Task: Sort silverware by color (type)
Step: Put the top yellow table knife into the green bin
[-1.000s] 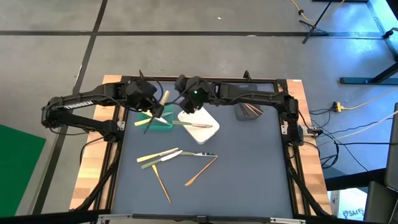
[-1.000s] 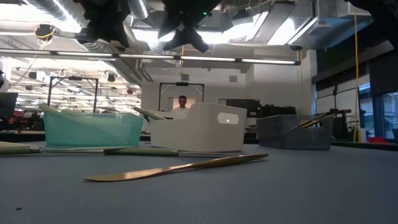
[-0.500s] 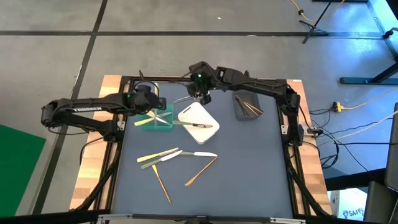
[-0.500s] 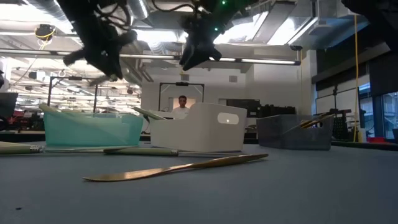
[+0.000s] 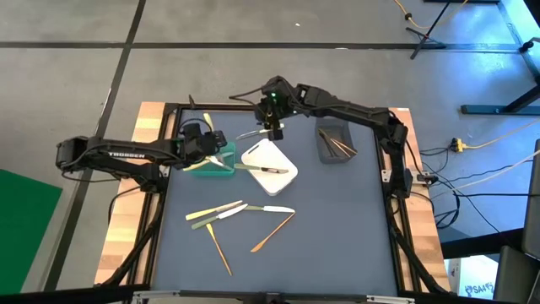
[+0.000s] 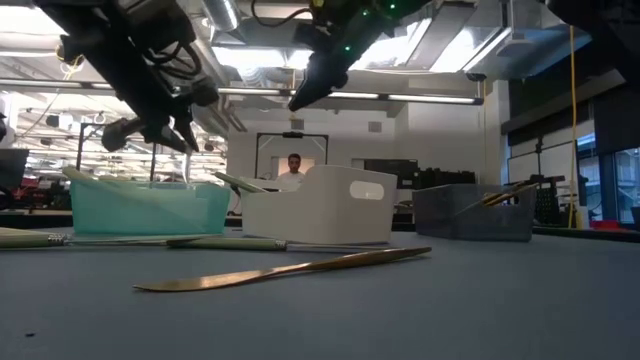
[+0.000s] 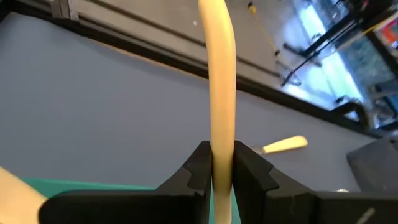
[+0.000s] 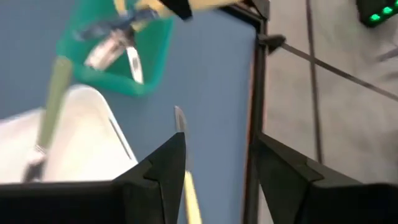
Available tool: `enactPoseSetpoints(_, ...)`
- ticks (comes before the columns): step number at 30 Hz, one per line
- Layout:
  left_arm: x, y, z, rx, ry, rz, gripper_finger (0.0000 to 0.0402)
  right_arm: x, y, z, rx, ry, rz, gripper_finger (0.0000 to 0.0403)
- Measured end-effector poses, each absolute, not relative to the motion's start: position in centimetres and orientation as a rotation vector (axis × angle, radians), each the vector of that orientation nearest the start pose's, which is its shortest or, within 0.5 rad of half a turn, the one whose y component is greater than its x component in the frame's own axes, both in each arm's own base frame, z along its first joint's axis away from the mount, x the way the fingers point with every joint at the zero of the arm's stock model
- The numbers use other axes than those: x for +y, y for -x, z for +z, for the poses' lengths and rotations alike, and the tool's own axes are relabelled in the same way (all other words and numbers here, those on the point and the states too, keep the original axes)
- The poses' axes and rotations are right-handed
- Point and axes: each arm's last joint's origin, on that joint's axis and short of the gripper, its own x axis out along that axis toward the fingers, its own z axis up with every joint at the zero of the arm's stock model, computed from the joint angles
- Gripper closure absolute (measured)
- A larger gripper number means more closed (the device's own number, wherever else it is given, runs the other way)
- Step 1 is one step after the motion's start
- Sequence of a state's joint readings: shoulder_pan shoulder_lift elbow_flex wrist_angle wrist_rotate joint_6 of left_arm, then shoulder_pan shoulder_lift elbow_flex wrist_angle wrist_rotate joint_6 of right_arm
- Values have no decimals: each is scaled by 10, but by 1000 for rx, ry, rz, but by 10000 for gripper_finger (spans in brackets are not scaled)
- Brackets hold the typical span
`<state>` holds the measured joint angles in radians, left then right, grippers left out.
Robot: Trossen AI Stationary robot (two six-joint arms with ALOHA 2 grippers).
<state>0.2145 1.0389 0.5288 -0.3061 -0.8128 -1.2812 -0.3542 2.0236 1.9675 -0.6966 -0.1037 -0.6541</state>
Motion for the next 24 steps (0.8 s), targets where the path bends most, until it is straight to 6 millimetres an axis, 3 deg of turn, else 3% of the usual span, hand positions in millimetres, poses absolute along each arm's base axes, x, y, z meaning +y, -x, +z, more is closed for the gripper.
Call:
enactPoseSetpoints(12,40,-184,205,-71,640,1343,366,-159,-444,305,702,292,3,228)
enactPoseSetpoints(24,14,-189,204,-175,585,1313,366,-162,-455,299,633,237,-21,228)
